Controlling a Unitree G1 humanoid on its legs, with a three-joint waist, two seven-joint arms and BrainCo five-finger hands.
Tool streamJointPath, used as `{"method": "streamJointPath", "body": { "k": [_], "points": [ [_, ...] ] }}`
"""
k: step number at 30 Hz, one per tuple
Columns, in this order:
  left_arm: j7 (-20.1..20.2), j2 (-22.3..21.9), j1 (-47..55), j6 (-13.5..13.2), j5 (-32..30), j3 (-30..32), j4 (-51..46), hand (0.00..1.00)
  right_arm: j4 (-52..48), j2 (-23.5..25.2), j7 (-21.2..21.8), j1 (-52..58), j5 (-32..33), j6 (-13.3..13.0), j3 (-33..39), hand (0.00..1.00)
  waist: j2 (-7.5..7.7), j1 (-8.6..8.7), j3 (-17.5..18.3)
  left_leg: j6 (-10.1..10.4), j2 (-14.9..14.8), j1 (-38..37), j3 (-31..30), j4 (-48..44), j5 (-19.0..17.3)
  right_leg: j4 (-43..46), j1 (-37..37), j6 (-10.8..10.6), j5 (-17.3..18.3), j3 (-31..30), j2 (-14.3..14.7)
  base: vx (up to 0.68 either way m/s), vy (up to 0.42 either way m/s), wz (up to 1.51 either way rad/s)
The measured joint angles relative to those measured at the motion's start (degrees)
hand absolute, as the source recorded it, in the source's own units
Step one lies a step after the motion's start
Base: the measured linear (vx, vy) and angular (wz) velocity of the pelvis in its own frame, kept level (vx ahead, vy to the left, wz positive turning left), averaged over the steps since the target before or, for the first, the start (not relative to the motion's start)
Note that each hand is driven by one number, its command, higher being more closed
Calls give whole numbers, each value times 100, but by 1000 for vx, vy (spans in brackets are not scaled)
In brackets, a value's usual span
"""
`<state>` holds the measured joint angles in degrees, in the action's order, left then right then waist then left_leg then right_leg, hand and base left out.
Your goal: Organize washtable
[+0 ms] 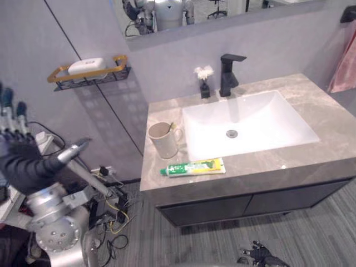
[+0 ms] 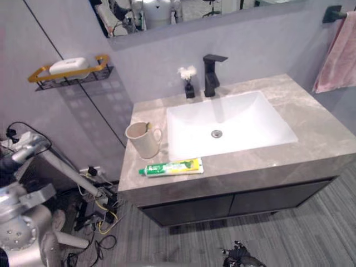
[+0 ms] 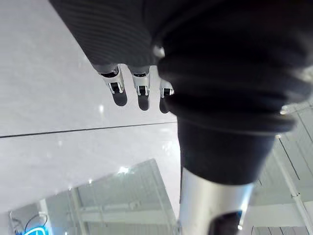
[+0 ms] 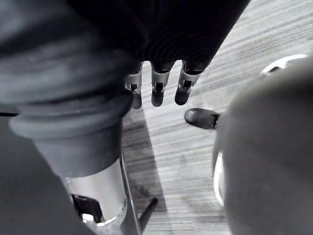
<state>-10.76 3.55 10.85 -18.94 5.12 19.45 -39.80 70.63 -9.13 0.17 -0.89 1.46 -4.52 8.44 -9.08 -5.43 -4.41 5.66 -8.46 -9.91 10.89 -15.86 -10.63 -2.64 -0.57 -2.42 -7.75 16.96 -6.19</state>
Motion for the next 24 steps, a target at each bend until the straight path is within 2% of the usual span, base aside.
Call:
{"method": "streamJointPath", "body": {
  "k": [2,4,5,6,7,8,9,10,12,13,16,18,22,24],
  "points": [
    [79,126,-7,7,67,-152,1,0,-8,3,8,-83,-5,15,5,0,-11,-1,-163,-66,30,-73,10,-10,-158,273,100,-16,28,-52,-37,-143,173,-19],
    [87,237,-8,25,105,-219,-1,0,-17,32,8,-176,-5,17,1,0,75,25,-255,-168,70,-70,38,-1,-370,491,259,-26,73,-63,-97,-205,144,-8],
    [90,283,-9,32,146,-252,-1,0,-17,28,9,-205,-6,31,-3,0,55,22,-264,-218,46,-81,44,115,-528,438,294,44,155,49,-85,-247,107,-1],
    [186,265,-44,66,226,-321,60,0,-29,-64,3,-235,-11,63,-2,0,-139,-20,-325,-372,-91,-85,121,308,-727,684,342,53,304,509,-211,-275,61,-2],
    [218,254,-35,87,279,-321,97,0,-32,-101,16,-248,-6,71,-23,0,-100,-36,-350,-366,-84,-70,136,299,-698,1161,477,109,494,504,-354,-200,11,12],
    [239,282,4,131,366,-307,169,0,-21,-45,2,-241,-5,76,-56,0,51,-12,-334,-368,29,-67,105,296,-660,1867,493,-63,778,493,-563,-110,-42,3],
    [256,269,89,136,464,-317,162,0,-3,13,6,-241,-15,86,-132,0,154,-51,-270,-364,62,-72,140,278,-661,1729,412,-232,923,496,-568,-39,-41,5],
    [257,270,131,148,522,-334,153,0,-11,20,6,-242,-27,82,-237,0,138,-44,-247,-348,32,-66,144,286,-649,1565,350,-219,823,508,-494,-29,-59,-18],
    [336,293,187,179,548,-396,141,0,-13,16,8,-255,-143,83,-456,0,110,-140,-152,-277,-65,-31,277,374,-581,873,199,-154,437,479,-236,-27,-52,-34],
    [374,316,185,228,545,-454,143,0,-12,44,10,-288,-208,84,-563,0,68,-176,-129,-212,-112,78,398,421,-511,386,180,-79,147,458,-89,-21,-58,-40],
    [568,421,168,334,535,-781,158,0,6,29,13,-288,-279,107,-679,0,59,-158,-96,-2,-152,108,428,501,-315,-306,35,2,-236,440,132,22,-89,-23],
    [709,474,136,419,497,-981,195,0,10,-35,9,-283,-355,110,-677,0,58,-145,-96,118,-194,103,424,464,-165,-305,-7,44,-219,366,205,68,-58,-12],
    [875,704,-174,540,180,-1338,567,0,15,-147,10,-261,-384,110,-682,0,134,-130,-93,134,-219,103,333,314,113,-305,-126,134,-154,352,187,49,-23,0],
    [1058,978,-475,629,-67,-1729,870,0,15,-209,11,-227,-384,112,-723,0,171,-96,-76,136,-227,114,311,324,191,-314,-135,157,-137,379,188,-30,-19,9]
  ]
}}
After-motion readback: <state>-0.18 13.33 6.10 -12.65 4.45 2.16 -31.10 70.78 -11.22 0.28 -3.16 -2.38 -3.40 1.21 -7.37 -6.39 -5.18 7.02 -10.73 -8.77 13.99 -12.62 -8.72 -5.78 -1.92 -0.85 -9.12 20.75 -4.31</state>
